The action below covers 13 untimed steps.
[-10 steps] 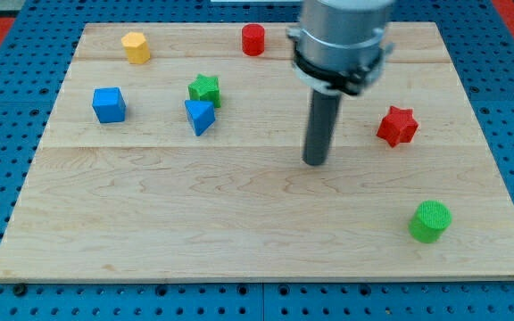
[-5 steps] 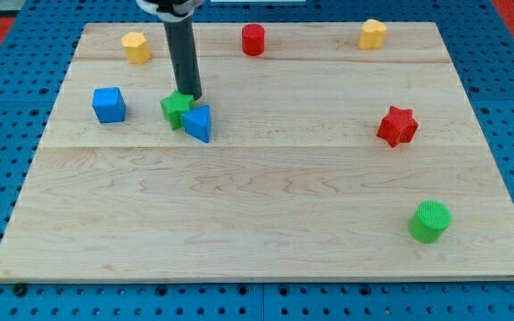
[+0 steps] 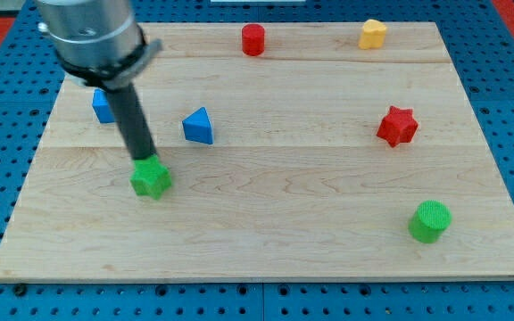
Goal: Place the green star horizontally at the left side of the green circle
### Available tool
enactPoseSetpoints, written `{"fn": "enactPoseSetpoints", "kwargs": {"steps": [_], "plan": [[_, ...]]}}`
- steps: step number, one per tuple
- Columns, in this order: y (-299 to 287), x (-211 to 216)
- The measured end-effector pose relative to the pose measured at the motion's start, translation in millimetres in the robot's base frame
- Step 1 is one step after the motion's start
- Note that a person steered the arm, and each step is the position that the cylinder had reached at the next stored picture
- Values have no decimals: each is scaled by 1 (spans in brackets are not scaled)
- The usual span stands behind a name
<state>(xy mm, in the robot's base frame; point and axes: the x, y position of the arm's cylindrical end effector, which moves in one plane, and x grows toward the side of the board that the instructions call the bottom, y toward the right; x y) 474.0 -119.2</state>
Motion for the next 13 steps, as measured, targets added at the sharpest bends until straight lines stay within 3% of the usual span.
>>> {"fn": "enactPoseSetpoints", "kwargs": {"steps": [1, 3, 4, 6, 8, 13], "plan": [[32, 13], [-49, 1], [-60, 15], [60, 50], [37, 45], [47, 45]]}}
